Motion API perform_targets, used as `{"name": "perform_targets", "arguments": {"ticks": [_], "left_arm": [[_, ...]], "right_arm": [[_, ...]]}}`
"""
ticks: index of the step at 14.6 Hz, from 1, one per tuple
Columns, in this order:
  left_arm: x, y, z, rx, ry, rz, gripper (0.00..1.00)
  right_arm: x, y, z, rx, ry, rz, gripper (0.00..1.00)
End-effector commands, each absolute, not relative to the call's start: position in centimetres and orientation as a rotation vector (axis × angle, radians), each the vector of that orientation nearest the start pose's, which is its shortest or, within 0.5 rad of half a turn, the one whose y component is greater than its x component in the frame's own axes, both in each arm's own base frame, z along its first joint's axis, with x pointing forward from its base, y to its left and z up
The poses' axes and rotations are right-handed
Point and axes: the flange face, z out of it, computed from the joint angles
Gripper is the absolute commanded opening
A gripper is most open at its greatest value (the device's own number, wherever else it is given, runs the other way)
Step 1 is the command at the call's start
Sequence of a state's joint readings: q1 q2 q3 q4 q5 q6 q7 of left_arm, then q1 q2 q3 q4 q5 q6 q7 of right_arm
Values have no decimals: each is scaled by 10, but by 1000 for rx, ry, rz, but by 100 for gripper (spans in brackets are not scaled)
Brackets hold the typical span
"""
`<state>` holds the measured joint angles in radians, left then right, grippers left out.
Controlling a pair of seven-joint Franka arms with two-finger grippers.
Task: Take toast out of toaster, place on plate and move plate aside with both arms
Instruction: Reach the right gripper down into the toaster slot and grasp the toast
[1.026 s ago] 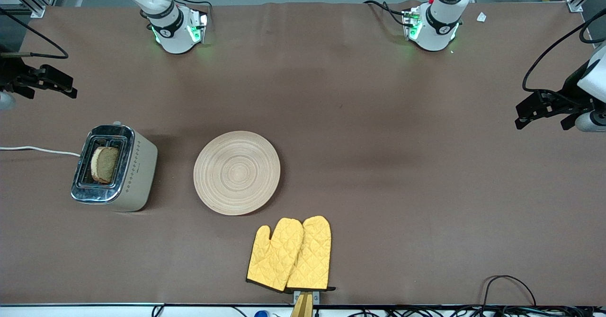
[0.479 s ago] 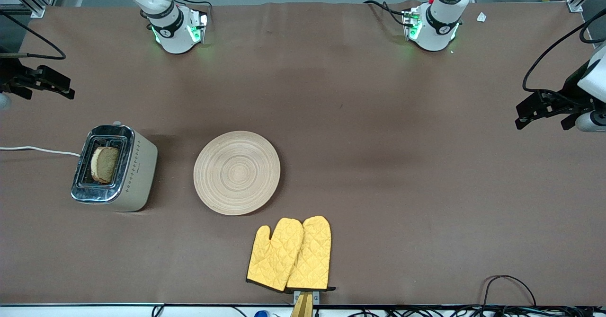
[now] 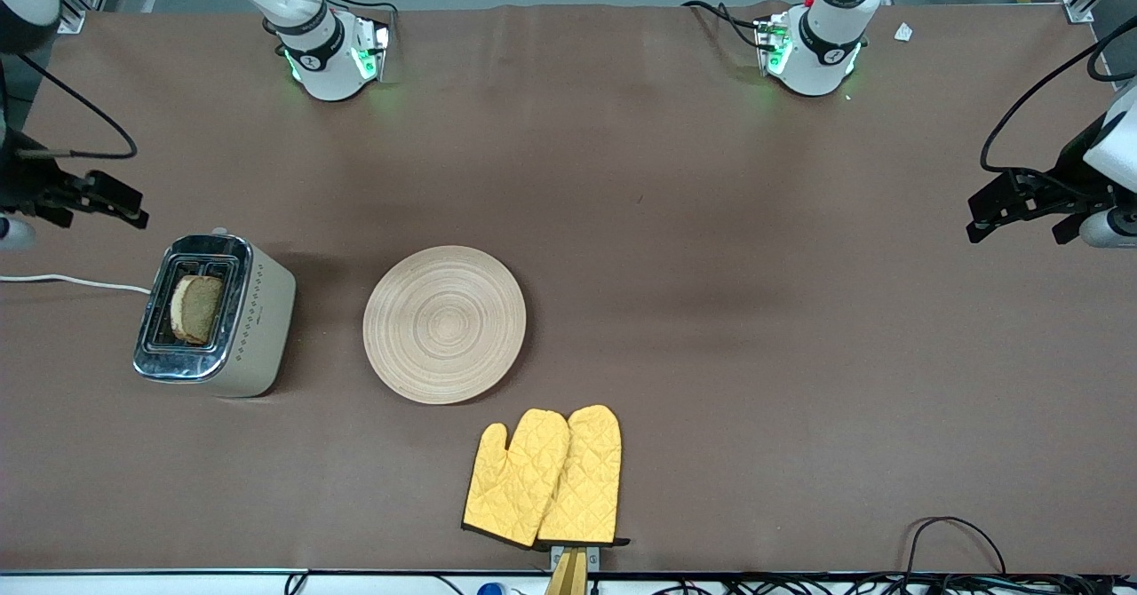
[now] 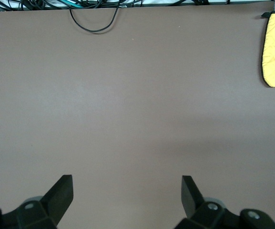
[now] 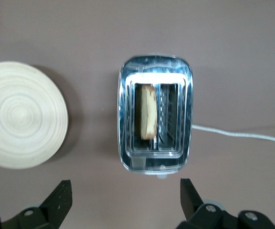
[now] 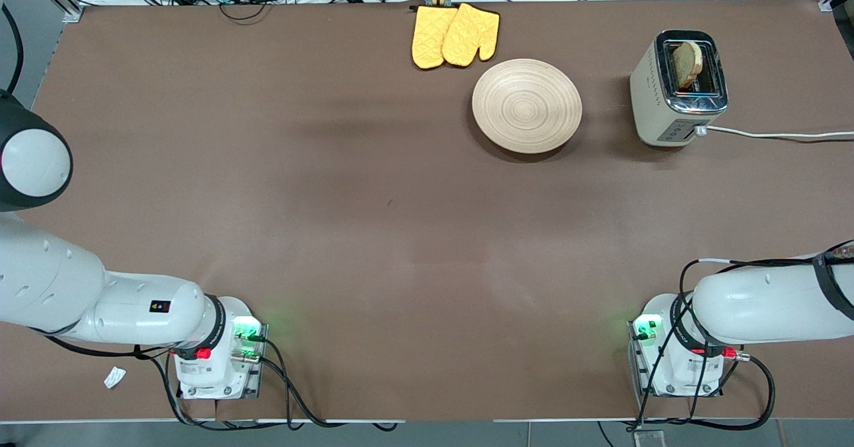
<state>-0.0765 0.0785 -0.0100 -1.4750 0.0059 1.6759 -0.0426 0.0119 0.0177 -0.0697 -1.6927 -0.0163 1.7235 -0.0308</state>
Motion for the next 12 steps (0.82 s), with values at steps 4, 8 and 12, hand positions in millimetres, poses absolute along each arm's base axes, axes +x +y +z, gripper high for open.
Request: {"name": "perform_targets", "arguments": {"ticks": [4, 8, 12], "left_arm": [[584, -48, 639, -3117, 40, -201, 100], [584, -49, 639, -3118, 42, -201, 100], [584, -49, 639, -3118, 42, -201, 100]], "right_arm": [[595, -39, 503, -3168, 24, -17, 100], [617, -41, 442, -3173, 19, -41, 100], [618, -57, 404, -3176, -77, -41, 100]]}}
